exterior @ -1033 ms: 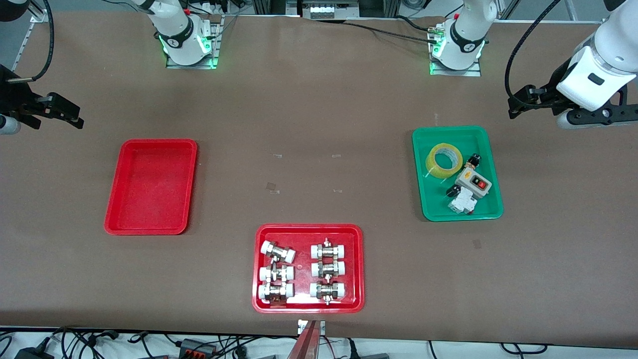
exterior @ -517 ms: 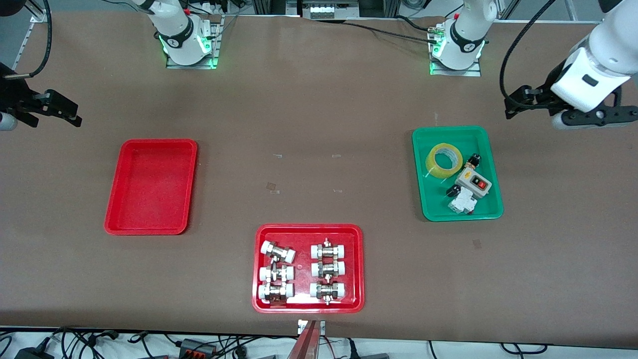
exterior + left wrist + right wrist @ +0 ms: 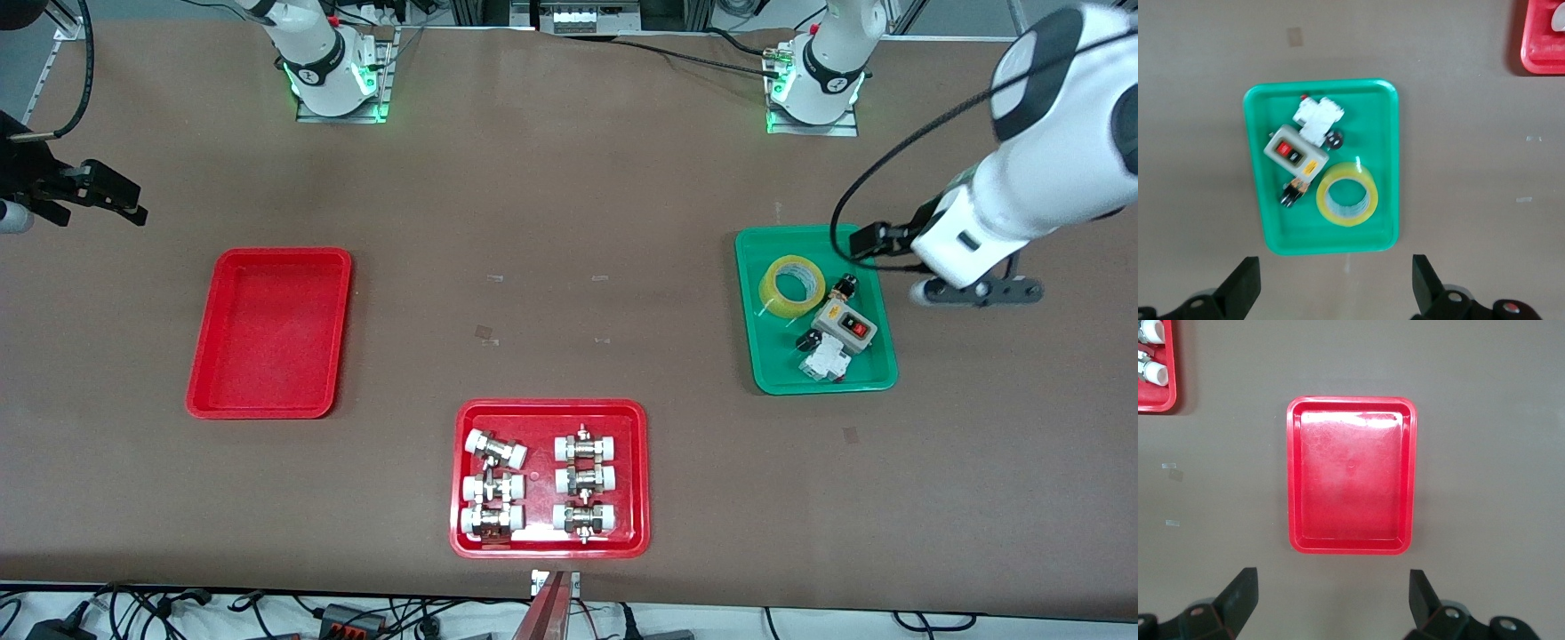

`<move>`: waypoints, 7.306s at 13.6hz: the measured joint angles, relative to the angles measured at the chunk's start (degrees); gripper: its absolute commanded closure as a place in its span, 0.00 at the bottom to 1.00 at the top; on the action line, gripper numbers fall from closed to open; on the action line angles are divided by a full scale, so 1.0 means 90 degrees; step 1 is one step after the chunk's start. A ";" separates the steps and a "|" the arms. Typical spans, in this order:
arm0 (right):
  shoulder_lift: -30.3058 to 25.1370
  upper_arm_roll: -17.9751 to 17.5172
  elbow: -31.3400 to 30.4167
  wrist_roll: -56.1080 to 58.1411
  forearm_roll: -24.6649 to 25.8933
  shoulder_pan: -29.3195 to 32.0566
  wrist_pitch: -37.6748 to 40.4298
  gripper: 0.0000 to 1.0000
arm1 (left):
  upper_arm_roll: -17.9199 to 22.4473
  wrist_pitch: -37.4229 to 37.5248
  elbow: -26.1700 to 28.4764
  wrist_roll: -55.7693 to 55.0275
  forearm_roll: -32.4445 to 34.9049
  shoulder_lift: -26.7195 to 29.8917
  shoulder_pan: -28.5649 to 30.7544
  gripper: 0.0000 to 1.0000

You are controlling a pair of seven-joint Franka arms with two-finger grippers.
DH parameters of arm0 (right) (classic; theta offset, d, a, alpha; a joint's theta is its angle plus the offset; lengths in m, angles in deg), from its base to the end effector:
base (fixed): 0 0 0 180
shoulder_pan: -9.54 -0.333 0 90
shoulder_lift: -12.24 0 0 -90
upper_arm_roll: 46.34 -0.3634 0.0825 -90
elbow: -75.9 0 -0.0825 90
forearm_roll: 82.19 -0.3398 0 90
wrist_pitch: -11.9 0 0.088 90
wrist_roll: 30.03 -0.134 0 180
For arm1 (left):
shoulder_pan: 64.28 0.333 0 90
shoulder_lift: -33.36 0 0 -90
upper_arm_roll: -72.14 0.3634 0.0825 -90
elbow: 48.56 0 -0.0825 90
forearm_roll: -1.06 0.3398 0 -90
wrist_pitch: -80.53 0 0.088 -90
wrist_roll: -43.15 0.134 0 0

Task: Left arm passes tape to right arm into tray
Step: 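Reach the left gripper down to the tape roll in the green tray, then close the left gripper on the tape roll's rim, then carry the tape with the left gripper while the right gripper reaches toward it, then grasp the tape roll with the right gripper beside the left gripper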

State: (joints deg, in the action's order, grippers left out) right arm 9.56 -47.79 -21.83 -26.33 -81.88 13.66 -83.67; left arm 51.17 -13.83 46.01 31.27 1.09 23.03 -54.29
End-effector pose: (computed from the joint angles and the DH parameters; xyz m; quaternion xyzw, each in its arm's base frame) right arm 0.4998 -0.0237 0.6189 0.9999 0.0092 0.0043 0.0035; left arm 0.5484 -0.0906 0.5263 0.9958 0.0077 -0.0905 0.0143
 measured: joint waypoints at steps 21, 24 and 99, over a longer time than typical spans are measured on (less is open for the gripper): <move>0.0018 0.0020 0.0000 0.0000 0.0002 -0.0073 0.0141 0.00 | 0.0036 -0.4123 0.4198 -0.0143 0.0225 -0.0326 0.0268 0.00; 0.0018 0.0020 0.0000 0.0000 0.0002 -0.0073 0.0200 0.00 | 0.0069 -0.4341 0.4204 -0.0147 0.0225 -0.0493 0.0308 0.00; 0.3244 -0.0022 0.0470 0.3480 -0.6384 -0.1073 -0.0265 0.00 | -0.0834 -0.5066 -0.2433 -0.6209 -0.1515 -0.3883 -0.3825 1.00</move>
State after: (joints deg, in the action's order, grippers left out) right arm 38.76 -47.99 -17.60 4.99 -139.34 4.00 -86.05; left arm 43.66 -59.43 24.11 -24.61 -12.55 -11.92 -88.71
